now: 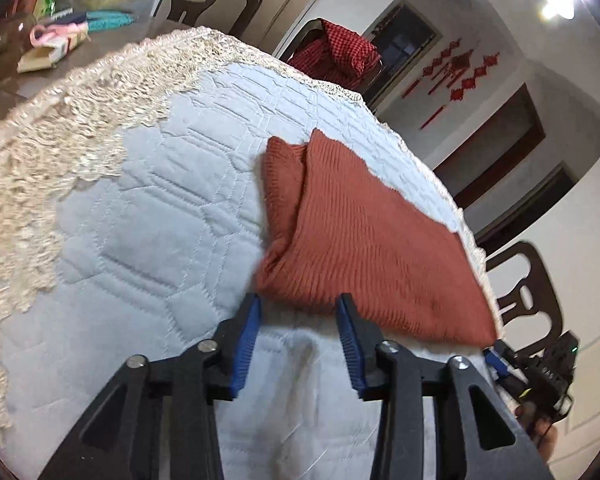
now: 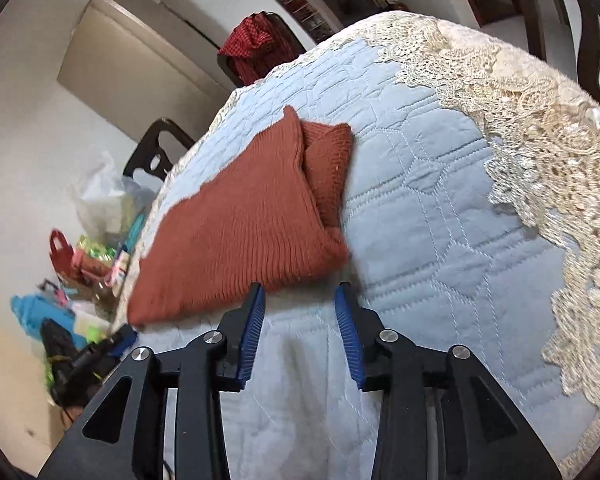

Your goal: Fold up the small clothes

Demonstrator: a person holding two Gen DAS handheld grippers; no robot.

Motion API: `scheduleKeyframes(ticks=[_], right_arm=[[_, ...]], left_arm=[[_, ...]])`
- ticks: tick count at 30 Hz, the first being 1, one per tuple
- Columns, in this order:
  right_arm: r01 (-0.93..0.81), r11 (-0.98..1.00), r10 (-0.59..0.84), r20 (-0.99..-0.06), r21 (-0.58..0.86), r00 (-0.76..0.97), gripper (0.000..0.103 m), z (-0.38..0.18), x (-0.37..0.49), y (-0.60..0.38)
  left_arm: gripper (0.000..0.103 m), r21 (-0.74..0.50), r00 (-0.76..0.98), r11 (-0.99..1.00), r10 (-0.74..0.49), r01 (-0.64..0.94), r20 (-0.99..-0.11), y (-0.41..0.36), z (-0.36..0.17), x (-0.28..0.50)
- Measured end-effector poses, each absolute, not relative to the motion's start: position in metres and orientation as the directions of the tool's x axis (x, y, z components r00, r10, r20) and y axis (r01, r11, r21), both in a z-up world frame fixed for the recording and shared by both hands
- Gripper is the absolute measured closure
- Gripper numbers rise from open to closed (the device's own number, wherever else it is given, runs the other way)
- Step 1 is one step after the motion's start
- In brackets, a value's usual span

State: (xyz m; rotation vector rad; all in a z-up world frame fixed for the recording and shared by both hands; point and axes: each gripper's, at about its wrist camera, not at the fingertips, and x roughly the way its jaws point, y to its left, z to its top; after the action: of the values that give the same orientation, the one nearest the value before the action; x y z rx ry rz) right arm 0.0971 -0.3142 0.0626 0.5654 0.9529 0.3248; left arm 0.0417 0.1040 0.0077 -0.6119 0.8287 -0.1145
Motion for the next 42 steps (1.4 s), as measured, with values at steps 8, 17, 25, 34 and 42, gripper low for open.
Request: scheduleKeyframes(ticks=[8, 17, 25, 34, 42], right_arm=[[0.038, 0.762, 0.516, -0.643, 0.646, 0.566, 0.06, 0.059, 0.116, -0.316], [0.041, 0.768, 0.505, -0.643, 0.639, 0.576, 0.082, 0.059, 0.123, -0.312], [0.016, 0.751, 0.529, -0.616, 0.66, 0.583, 0.089, 0.07, 0.116, -0.318], [0.001, 0.748, 0.555, -0.626, 0.664, 0.547, 0.089, 0.086, 0.082, -0.325], [0.036, 0.763, 0.537, -0.664, 0.645, 0.52, 0.089, 0.074, 0.049, -0.335]], left_arm=[[0.06, -0.59, 0.699, 0.792, -0.334, -0.156, -0.632, 0.105, 0.004, 0.055], [0.084, -0.556, 0.699, 0.812, -0.294, -0.177, -0.652, 0.101, 0.005, 0.063], [0.09, -0.547, 0.717, 0.827, -0.303, -0.13, -0.628, 0.101, 0.03, 0.047], [0.09, -0.553, 0.706, 0.826, -0.326, -0.111, -0.629, 0.106, 0.04, -0.001], [0.089, -0.54, 0.65, 0.827, -0.327, -0.155, -0.686, 0.105, 0.007, -0.017]])
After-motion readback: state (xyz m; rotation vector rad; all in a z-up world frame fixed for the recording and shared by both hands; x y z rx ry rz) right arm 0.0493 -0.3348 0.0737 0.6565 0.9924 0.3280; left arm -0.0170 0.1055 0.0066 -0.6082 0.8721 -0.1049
